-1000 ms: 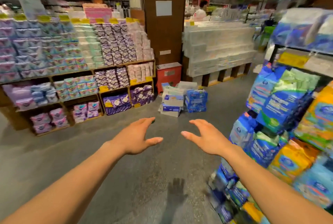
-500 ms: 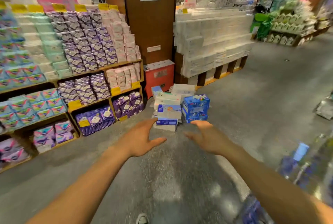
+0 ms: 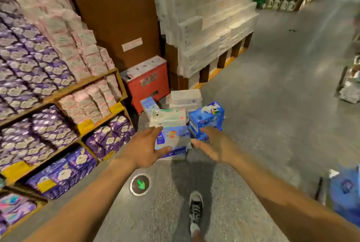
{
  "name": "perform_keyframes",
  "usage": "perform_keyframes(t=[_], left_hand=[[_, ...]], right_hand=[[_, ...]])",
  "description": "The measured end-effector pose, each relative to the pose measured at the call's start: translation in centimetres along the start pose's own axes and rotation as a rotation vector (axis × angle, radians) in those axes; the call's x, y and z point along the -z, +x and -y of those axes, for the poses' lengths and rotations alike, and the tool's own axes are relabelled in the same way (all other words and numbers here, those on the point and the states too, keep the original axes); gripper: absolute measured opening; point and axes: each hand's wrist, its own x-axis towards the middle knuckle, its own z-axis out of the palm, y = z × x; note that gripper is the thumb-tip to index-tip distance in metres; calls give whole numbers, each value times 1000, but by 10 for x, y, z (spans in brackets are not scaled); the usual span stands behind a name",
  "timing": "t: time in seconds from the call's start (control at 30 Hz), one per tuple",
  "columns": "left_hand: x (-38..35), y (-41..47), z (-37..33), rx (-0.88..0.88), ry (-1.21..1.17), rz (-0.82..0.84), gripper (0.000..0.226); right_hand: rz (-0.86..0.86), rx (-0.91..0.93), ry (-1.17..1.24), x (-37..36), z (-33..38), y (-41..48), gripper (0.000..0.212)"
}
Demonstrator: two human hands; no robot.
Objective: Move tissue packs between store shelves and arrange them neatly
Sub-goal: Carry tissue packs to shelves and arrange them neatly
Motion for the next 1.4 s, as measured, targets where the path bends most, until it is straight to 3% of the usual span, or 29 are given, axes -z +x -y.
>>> perform_keyframes(t=[0.1,0.13,0.27,0.37,0.53,0.67,0.83,0.93,1.03,1.1,1.23,1.4], left_hand=[[-30,101,47,39,-5,28,108],[-42,132,61,63,-26,36,115],[-100,251,124,126,-103,-15,128],[-145,323,169,228,-177,38,131],[-258,432,258,198,-160,1,108],[-360,493,317,226,-175,37,109],[-498,529,391,359,-259,113,107],[-560,539,417,502,-354,114,105],[-601,547,433,655,-606,111,114],[-617,554,437,745,-736,104,116],[-626,559,435,763,-797,40,88],[-574,544,409,748,-788,10,78]], right_hand=[[-50,4,-6,-9,-36,117,92],[-48,-5,0,-18,-56,160,98],[-36,-61,-11,-57,-114,308,83],[35,-145,-4,-90,-149,392,75],[57,-210,-42,-188,-231,517,84],[40,-270,-3,-276,-299,594,97],[9,-345,150,-383,-386,656,113],[-21,-403,206,-428,-430,680,105],[6,-534,346,-456,-464,692,96],[30,-561,446,-462,-475,697,77],[19,-537,595,-461,-479,699,47],[-81,-549,696,-434,-449,670,61]])
